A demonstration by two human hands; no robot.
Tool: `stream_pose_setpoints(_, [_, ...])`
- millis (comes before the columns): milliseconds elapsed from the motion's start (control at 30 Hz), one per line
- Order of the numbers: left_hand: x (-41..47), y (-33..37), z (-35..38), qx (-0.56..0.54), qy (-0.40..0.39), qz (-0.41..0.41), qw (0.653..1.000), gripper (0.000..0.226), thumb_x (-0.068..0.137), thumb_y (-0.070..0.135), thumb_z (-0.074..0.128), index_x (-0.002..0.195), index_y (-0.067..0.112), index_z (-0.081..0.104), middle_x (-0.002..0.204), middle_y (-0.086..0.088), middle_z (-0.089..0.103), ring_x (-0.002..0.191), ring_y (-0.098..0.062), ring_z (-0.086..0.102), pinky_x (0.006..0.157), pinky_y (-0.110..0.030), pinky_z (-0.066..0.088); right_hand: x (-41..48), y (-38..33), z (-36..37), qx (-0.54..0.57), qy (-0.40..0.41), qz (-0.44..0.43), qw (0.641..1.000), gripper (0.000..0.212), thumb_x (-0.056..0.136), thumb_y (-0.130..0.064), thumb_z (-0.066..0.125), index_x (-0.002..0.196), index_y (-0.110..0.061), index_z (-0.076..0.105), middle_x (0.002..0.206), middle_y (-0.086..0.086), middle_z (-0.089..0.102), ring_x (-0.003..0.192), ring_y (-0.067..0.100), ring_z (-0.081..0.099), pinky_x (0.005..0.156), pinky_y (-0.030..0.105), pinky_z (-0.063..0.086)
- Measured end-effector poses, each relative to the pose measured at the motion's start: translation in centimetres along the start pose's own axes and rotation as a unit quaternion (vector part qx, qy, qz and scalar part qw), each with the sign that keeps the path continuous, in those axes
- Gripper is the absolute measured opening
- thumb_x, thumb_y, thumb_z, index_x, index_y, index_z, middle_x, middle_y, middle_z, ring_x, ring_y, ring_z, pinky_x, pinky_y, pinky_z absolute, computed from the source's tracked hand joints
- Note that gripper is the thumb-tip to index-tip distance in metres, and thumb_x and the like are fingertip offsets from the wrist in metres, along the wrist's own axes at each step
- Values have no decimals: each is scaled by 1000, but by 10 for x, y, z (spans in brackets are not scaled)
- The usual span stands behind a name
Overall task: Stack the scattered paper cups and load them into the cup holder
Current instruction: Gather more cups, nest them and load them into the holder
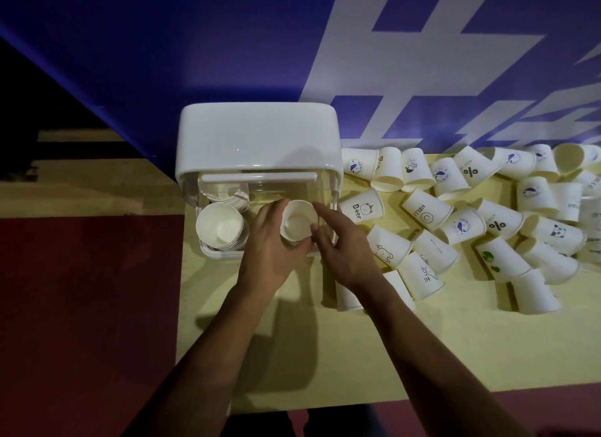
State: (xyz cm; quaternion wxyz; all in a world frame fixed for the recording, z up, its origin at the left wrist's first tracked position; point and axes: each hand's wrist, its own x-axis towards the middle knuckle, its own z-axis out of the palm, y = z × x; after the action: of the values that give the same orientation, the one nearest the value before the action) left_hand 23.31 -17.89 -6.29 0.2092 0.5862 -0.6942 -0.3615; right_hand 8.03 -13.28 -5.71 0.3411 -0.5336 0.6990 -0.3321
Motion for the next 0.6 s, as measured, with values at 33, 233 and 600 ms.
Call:
stream_pose_setpoints(33, [2, -2, 3, 7, -4, -1, 1000, 77, 77, 34, 87, 144, 17, 52, 143, -1, 52, 131, -17, 49, 100, -11, 29, 2, 3, 2, -19, -3, -2, 1000, 37, 104, -24, 56, 141, -18, 60, 131, -2, 66, 119, 9, 59, 100, 20, 44])
stream_pose_setpoints(233, [2, -12, 13, 23, -48, -20, 998, 78, 79, 37, 85, 146, 23, 48, 142, 0, 58, 128, -20, 53, 98, -24, 40, 4, 16, 10, -119, -30, 26, 992, 44, 101, -26, 60, 143, -13, 58, 133, 8, 66, 122, 28, 56, 102, 37, 45])
stream_pose_setpoints(600, [4, -13, 18, 23, -54, -44, 997, 82, 77, 37, 87, 147, 23, 47, 140, -4, 61, 127, -25, 55, 101, -34, 45, 3, 21, 15, -178, -43, 41, 982, 52, 100, -41, 42, 145, -19, 52, 104, 5, 73, 98, 31, 51, 86, 49, 46])
